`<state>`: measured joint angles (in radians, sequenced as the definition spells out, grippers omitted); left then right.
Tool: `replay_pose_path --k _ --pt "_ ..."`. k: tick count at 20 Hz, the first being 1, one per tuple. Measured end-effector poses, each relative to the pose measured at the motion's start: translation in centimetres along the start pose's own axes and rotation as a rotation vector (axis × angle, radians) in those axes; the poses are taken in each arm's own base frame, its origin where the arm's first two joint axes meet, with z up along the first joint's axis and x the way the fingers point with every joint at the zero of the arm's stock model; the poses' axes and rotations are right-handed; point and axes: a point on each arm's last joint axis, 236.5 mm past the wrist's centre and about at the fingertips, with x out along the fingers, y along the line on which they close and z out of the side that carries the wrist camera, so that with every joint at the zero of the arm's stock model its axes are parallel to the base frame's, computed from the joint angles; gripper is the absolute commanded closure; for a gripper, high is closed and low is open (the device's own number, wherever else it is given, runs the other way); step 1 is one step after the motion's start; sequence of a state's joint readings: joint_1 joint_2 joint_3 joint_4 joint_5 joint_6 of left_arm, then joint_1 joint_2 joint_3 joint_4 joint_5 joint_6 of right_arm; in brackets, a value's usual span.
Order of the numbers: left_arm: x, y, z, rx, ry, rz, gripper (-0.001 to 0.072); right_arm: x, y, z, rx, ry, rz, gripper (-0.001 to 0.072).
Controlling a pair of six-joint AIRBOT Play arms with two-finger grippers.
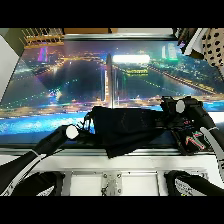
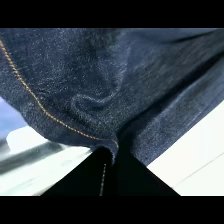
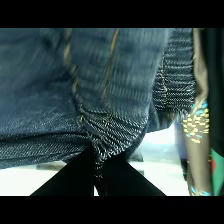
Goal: Fold the clothes and pants, and hang the long-sleeved shirts on hangers.
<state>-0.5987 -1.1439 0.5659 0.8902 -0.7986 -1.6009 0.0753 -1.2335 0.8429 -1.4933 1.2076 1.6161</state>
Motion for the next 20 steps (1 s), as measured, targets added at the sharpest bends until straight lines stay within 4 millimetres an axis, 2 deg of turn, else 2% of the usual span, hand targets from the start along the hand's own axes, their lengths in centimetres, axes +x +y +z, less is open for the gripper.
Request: replay_pose_path --k 3,6,7,8,9,10,12,14,15,17,20 --pt "2.3 -0.5 -1.8 0.036 0.08 0.026 0.0692 1.6 -0.4 -0.9 0.011 0.007 -0.009 0.0688" --pt "3.3 -1.5 -2.6 0.076 0.124 0.03 0.0691 2.2 -0.5 -1.0 0.024 0.0 -0.01 0.0683" --pt "3.3 -2.0 -2.6 0.086 0.127 0.027 0.0524 2.3 -0.5 -1.0 0.029 -0.003 -0.01 0.0654" --pt "3.1 -2.4 -2.5 0.094 0.125 0.019 0.0121 2.2 -0.5 -1.0 0.03 -0.007 -0.009 0.0387" --pt "2.7 -2.9 -2.3 0.101 0.12 0.009 -0.0013 2.0 -0.4 -0.8 0.032 -0.015 -0.009 0.008" --pt "2.0 -3.5 -1.8 0.104 0.106 -0.005 -0.0013 1.3 -0.2 -0.4 0.036 -0.037 0.0 0.0008" --pt "-0.3 -4.6 -0.2 0.106 0.049 -0.041 -0.0013 -0.8 -0.1 0.6 0.029 -0.096 0.0 0.0008" --pt "-3.1 -4.7 1.8 0.087 -0.023 -0.069 -0.0011 -3.9 0.3 1.4 0.023 -0.174 0.012 0.0008" --pt "-4.3 -4.3 2.8 0.067 -0.064 -0.077 0.0029 -5.6 0.5 1.7 0.02 -0.221 0.02 0.0007" --pt "-6.0 -2.4 4.7 0.004 -0.138 -0.073 0.0029 -8.7 0.8 2.0 0.014 -0.316 0.028 0.0008" --pt "-5.8 1.4 6.8 -0.114 -0.197 -0.041 0.0024 -12.1 1.0 2.2 0.027 -0.437 0.045 0.0008"
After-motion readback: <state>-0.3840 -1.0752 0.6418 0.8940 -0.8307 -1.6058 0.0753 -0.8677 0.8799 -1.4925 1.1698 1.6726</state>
